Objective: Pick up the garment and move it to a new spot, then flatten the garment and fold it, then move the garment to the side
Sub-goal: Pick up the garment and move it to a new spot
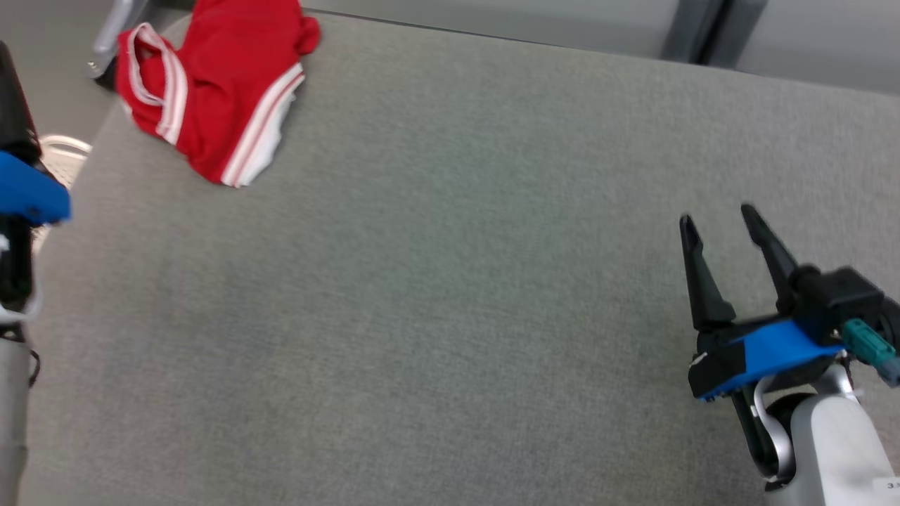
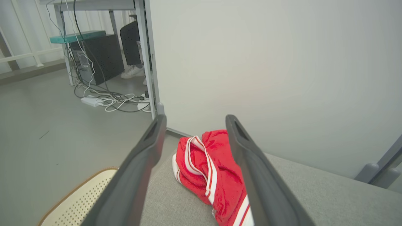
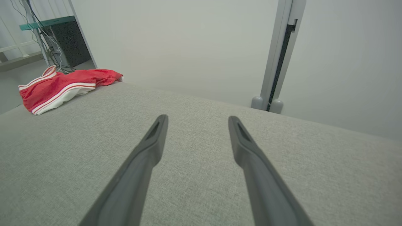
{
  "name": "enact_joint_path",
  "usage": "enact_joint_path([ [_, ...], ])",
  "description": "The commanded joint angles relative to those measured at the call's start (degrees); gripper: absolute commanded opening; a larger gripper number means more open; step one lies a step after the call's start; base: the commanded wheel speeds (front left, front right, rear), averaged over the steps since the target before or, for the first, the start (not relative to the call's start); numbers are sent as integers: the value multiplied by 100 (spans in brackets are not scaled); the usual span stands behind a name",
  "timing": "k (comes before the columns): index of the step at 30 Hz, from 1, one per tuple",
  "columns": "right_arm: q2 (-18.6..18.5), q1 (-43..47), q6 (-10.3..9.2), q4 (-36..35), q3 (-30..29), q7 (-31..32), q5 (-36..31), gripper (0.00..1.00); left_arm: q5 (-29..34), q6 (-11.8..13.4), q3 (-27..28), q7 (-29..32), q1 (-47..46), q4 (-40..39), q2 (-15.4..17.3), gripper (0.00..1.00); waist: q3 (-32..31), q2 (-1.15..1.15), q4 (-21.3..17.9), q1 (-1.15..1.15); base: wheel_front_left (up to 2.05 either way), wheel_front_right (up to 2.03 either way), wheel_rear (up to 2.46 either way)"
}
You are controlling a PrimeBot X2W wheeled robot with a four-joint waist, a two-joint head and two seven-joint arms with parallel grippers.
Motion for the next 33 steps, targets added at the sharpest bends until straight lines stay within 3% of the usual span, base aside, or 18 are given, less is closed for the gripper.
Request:
enact_joint_path([
  [1,-22,-135,1,-117,39,75,-71,100,-32,-44,-39,309,-240,311,138,100,191,-1,-72,-1,0,0,0],
  [6,-23,-335,1,-413,114,264,-230,100,-177,-58,-103,737,-694,1190,70,100,725,-1,-288,-1,0,0,0],
  [12,-22,-485,1,-684,133,414,-416,100,-360,-227,-90,620,-835,1908,-207,100,1185,-1,-419,-1,0,0,0],
  [24,-22,-463,1,-1032,150,568,-546,100,-504,-743,-111,-173,-1392,3063,-400,100,1681,-1,-660,-1,0,0,0],
  [31,-22,-449,1,-1116,187,580,-540,100,-381,-805,-219,-571,-1778,3481,-353,99,1779,-1,-793,-1,0,0,0],
  [32,-22,-448,1,-1120,176,572,-531,100,-388,-815,-215,-656,-1822,3518,-360,42,1784,-1,-803,-1,0,0,0],
  [33,-22,-450,1,-1120,167,559,-525,100,-372,-832,-227,-749,-1857,3539,-369,8,1787,-1,-810,-1,0,0,0],
])
